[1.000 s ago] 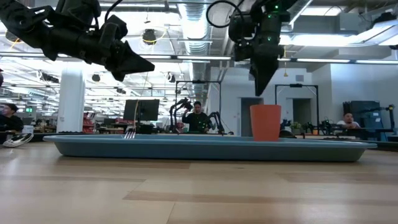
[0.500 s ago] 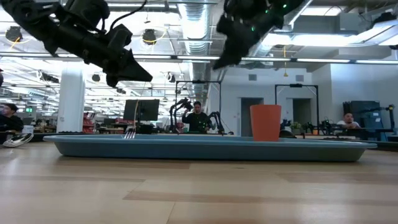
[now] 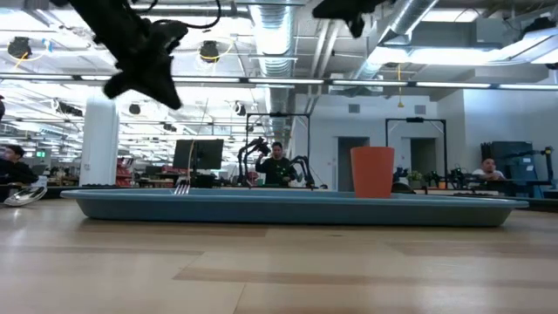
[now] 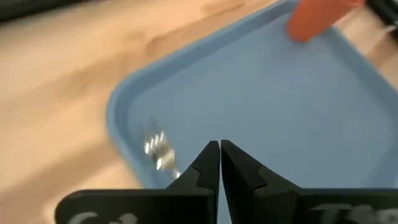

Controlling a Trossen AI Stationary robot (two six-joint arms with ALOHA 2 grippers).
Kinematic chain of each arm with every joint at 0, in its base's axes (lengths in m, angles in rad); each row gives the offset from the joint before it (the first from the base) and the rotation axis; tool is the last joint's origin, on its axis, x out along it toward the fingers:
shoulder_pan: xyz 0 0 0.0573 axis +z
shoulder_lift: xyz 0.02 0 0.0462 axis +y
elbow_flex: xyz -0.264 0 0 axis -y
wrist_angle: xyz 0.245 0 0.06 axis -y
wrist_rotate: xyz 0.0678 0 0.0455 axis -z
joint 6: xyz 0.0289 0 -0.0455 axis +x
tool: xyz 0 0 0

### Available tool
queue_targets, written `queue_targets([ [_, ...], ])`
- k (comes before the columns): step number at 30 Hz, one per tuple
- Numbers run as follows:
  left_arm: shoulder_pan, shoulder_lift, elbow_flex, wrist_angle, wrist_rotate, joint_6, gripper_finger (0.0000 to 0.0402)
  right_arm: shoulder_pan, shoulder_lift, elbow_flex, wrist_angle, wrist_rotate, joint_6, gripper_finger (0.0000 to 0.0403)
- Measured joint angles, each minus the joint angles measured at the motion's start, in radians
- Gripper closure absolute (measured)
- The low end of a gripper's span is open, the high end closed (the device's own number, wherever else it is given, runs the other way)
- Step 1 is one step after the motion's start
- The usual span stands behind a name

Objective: Pick and place plate/cup/fork/spoon on tray
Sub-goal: Put the orange spoon to the right of the orange fork on the blue serving tray

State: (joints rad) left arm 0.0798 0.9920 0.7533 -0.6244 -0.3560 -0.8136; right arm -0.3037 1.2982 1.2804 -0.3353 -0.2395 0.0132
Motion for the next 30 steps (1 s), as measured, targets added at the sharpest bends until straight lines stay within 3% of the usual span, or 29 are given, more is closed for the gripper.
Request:
queue_targets([
  [6,-0.093,0.001,0.026,-0.183,-0.015,-0.287,0.0400,0.042,-0.028,-0.027,-0.003,0.002,0.003,0.0399],
  [12,-0.179,0.010,0.018,-0.319,-0.037,-0.460,0.0400,0.084,-0.030,-0.199,0.272,0.010,0.102,0.0396],
  [16,-0.255,0.011,-0.014,-0.335,-0.023,-0.584,0.0400,0.126,-0.030,-0.300,0.410,0.098,0.190,0.0395],
  [23,-0.331,0.011,-0.086,-0.424,0.104,-0.846,0.0400,0.179,-0.030,-0.326,0.413,0.188,0.226,0.0395],
  [30,-0.358,0.037,-0.157,-0.412,0.206,-0.992,0.0392,0.176,-0.030,-0.326,0.411,0.191,0.248,0.0393],
])
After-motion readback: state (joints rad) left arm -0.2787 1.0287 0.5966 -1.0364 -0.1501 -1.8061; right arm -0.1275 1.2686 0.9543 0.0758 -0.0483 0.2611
